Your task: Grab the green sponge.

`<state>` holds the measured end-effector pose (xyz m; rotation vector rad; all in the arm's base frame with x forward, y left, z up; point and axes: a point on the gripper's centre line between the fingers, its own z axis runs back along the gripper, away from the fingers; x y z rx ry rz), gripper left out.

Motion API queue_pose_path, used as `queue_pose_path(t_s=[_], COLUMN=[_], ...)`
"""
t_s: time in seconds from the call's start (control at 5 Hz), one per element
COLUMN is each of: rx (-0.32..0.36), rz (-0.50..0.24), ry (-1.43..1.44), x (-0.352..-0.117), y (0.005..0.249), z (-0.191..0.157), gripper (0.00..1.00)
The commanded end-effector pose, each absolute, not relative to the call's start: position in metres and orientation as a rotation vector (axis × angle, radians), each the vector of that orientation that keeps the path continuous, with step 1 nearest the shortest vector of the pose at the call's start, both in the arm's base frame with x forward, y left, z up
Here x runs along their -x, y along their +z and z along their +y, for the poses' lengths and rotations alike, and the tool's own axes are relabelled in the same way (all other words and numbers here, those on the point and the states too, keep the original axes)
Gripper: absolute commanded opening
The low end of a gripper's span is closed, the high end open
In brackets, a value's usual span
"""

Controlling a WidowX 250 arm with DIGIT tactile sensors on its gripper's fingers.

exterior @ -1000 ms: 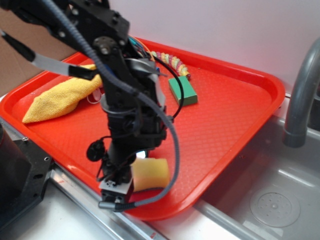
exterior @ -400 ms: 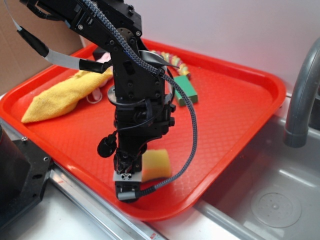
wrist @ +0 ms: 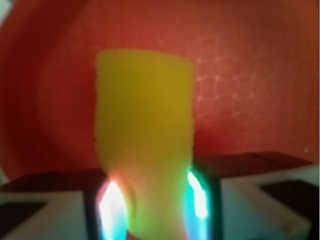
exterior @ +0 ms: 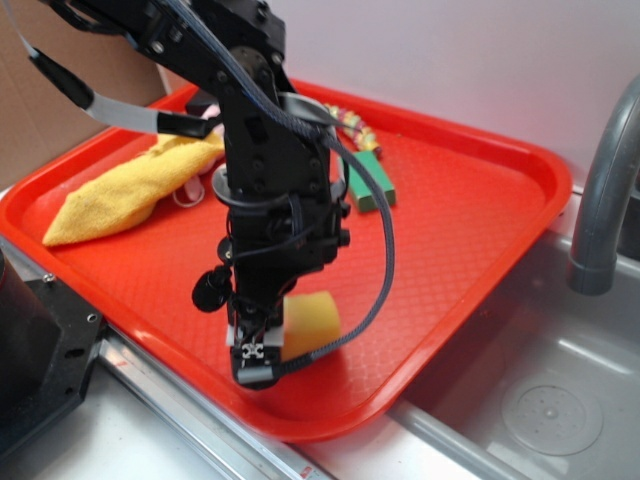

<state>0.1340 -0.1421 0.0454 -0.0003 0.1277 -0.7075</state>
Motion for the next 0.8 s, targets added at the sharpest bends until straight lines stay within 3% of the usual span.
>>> queue_pose_path(t_s=[0.0,0.2,0.4,0.6], rx=[-0.022,-0.046,-0.018,0.016], rz=[0.019,0.007,-0.035,-0.108], ry=[-0.2,0.051,0.27,0.234], x=[-0.175,-0.213,-0.221,-0.217], y=[0.131,0.167,0.191,0.215], z=[-0.067,-0.017,-0.001,-0.005], gripper=[0.0,0.0,0.0,0.0])
